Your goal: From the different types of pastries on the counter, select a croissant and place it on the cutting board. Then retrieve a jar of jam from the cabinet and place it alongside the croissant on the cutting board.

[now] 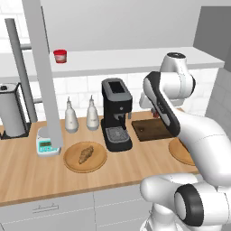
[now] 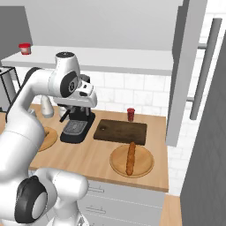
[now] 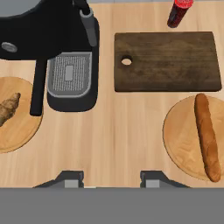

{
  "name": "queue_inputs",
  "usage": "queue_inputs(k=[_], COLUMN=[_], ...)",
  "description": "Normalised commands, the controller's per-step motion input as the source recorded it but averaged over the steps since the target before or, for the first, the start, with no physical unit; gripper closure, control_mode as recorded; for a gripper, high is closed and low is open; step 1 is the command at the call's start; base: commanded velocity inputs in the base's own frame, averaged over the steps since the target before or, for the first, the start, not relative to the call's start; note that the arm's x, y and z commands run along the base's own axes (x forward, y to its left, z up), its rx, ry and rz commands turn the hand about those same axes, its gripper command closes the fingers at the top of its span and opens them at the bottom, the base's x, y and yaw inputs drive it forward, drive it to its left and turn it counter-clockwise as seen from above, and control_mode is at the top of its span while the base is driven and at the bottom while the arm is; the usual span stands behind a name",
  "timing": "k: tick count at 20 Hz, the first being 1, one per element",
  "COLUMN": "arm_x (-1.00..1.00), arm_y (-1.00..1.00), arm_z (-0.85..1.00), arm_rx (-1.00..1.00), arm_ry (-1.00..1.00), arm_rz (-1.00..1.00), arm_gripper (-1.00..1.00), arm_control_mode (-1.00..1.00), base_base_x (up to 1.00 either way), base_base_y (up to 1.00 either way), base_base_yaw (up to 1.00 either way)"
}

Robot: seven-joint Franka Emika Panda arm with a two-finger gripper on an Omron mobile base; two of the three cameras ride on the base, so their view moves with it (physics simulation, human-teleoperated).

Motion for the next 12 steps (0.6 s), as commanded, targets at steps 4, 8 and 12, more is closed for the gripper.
queue_inputs(k=[4, 8, 12], arm_x=[0.00, 0.00, 0.00], arm_y=[0.00, 0.00, 0.08], arm_z=[0.00, 0.00, 0.00], arm_rx=[0.00, 0.00, 0.00], arm_ry=[0.03, 0.01, 0.00], arm_rz=[0.00, 0.00, 0.00], arm_gripper=[-1.00, -1.00, -1.00], arm_control_mode=[-1.00, -1.00, -1.00], base_base_x=[0.00, 0.00, 0.00], base_base_y=[0.00, 0.00, 0.00], base_base_yaw=[0.00, 0.00, 0.00])
